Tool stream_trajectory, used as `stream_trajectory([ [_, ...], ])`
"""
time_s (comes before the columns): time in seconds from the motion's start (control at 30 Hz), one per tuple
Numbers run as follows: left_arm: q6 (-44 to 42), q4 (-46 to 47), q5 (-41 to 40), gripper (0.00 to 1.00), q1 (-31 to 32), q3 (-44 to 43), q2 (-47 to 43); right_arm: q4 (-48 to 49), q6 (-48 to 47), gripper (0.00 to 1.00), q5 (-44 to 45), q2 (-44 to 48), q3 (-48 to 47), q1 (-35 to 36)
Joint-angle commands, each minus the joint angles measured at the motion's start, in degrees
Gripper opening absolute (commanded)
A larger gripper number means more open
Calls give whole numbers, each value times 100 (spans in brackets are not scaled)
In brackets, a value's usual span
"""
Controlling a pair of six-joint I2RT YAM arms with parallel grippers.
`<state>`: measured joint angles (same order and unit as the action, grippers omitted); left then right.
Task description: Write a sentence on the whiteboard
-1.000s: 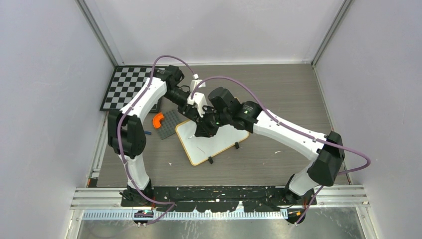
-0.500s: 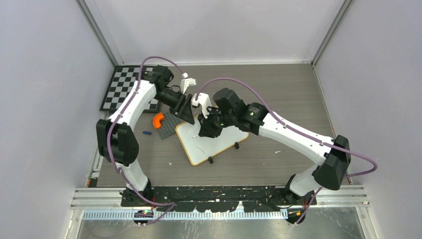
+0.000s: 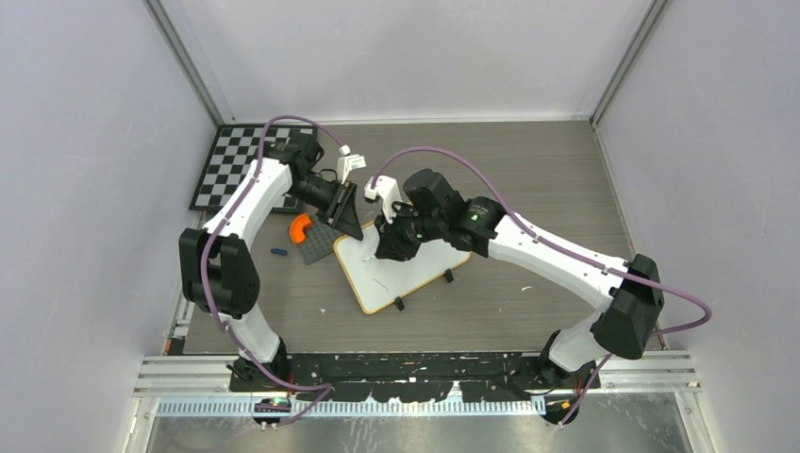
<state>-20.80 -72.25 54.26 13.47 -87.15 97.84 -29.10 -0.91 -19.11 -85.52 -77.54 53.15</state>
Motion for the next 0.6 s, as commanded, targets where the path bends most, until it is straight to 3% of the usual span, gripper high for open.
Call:
stream_trajectory([
  [0.0,25,86,261,21,7,-111,73,352,84,0,69,6,24,-8],
  [0.57,36,121,225,1,15,-108,112,547,442,0,35,-72,-14,-3],
])
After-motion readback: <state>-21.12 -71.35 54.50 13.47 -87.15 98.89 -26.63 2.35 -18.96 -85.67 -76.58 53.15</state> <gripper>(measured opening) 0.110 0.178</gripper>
